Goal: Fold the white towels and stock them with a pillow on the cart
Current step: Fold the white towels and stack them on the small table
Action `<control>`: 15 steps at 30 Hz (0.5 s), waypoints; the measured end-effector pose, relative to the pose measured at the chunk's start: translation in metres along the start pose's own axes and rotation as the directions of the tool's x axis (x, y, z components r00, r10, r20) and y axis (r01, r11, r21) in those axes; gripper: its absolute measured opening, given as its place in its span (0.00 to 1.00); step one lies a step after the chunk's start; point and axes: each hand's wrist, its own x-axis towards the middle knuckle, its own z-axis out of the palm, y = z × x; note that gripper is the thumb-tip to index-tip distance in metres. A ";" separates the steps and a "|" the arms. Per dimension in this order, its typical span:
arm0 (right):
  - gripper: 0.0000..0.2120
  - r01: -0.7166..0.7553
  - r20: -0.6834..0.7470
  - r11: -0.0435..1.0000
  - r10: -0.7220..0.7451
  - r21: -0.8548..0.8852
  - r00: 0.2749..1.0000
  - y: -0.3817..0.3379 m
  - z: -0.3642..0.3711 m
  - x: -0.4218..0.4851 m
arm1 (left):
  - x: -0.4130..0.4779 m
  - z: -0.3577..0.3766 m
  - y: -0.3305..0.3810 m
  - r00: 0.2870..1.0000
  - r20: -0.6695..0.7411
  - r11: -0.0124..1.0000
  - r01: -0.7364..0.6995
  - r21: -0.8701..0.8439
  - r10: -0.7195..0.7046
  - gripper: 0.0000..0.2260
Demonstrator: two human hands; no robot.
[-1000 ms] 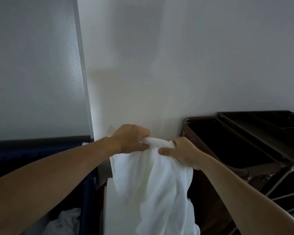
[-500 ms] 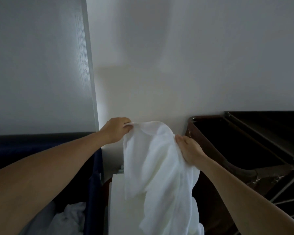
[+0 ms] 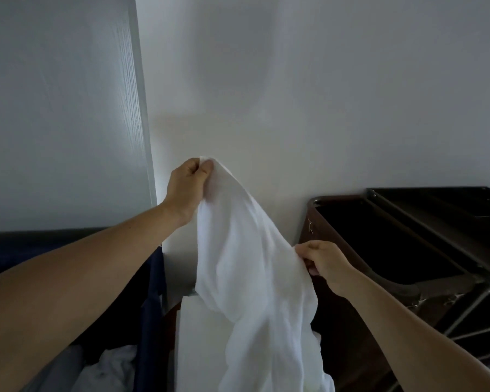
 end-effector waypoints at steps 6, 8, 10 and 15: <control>0.12 0.266 -0.356 0.958 -0.288 -0.110 0.889 -0.052 -0.012 -0.007 | -0.024 0.010 0.046 0.762 0.648 0.997 0.050 -0.056 -0.002 0.08; 0.10 0.459 -0.404 0.887 -0.436 -0.045 0.804 -0.093 -0.010 -0.022 | -0.035 0.022 0.057 0.672 0.741 0.992 -0.083 0.090 -0.011 0.12; 0.06 0.581 -0.341 0.813 -0.553 -0.022 0.760 -0.120 0.003 -0.041 | -0.040 0.033 0.060 0.702 0.712 0.987 -0.132 0.096 0.025 0.14; 0.09 0.635 -0.277 0.772 -0.607 0.014 0.745 -0.123 0.023 -0.057 | -0.038 0.038 0.050 0.791 0.607 0.968 -0.204 0.149 0.073 0.11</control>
